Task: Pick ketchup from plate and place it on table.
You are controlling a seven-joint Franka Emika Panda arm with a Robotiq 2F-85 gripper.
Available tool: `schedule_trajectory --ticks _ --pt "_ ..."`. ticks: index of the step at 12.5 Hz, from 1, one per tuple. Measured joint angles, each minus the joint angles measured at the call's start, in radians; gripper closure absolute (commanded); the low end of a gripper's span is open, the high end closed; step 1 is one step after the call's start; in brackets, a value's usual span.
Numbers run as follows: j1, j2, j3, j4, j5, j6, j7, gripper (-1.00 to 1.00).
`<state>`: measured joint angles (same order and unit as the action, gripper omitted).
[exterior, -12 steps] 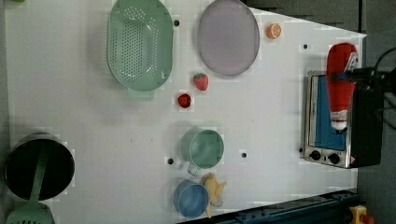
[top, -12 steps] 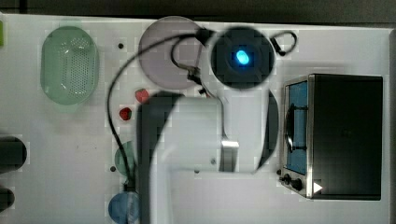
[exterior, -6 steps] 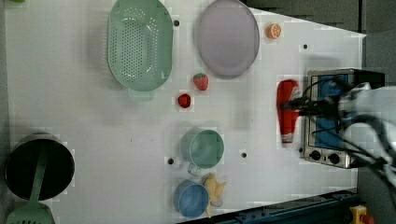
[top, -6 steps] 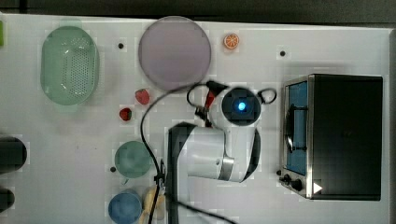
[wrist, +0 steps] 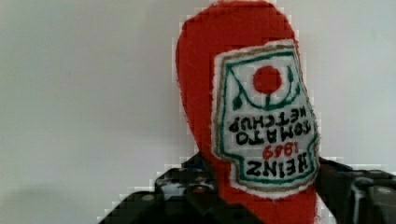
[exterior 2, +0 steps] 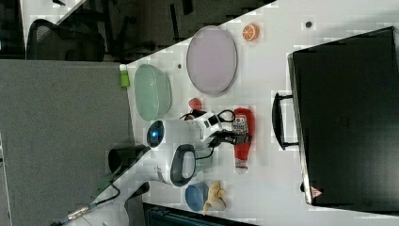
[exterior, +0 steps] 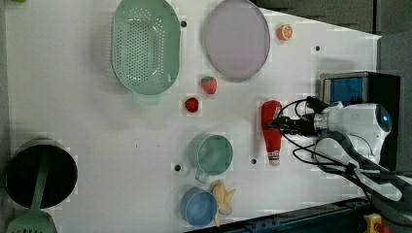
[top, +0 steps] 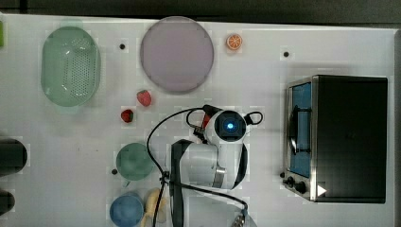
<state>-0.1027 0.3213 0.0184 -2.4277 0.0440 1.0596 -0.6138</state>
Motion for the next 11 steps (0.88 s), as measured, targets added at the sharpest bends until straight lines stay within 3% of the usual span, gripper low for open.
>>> schedule_trajectory --ticks 1,4,7,11 --pt "0.0 0.01 0.005 0.0 0.009 0.033 0.0 -0.34" --pt "-0.003 0.002 0.022 0.002 0.009 0.057 0.0 -1.0" --pt "0.002 -0.052 0.028 0.01 0.007 0.042 0.013 -1.0" --pt "0.009 -0.226 0.027 0.102 0.005 -0.189 0.156 -1.0"
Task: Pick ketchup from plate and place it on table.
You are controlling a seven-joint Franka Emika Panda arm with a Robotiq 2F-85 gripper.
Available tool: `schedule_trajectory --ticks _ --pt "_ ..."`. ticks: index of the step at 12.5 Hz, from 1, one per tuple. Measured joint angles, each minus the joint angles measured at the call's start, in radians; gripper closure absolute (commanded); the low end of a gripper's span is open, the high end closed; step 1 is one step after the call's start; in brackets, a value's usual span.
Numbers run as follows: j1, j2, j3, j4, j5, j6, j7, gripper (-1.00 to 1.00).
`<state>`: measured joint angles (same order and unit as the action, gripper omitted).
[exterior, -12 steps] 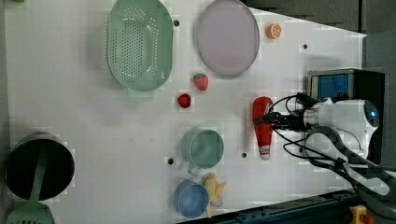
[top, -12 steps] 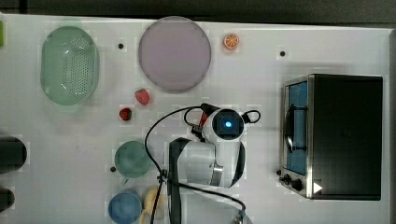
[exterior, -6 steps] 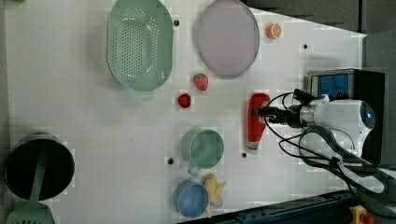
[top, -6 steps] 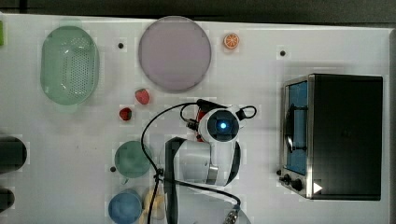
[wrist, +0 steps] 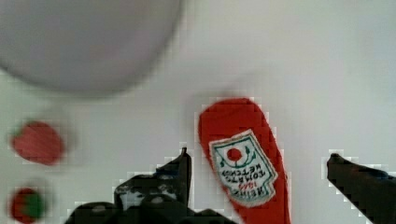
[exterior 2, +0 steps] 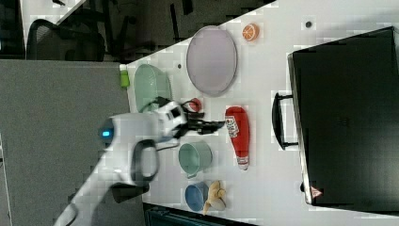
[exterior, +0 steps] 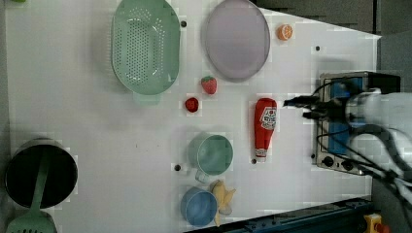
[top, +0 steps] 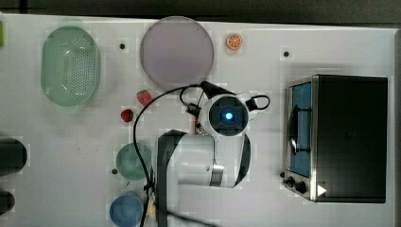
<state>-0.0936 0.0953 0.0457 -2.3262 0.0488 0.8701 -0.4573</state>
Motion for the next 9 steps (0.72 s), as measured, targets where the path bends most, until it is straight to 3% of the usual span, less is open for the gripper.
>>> schedule_trajectory --ticks 6,9 --pt "0.002 -0.183 0.001 0.347 0.0 -0.452 0.332 -1.0" --pt "0.007 -0.212 -0.002 0.446 0.003 -0.611 0.396 -1.0"
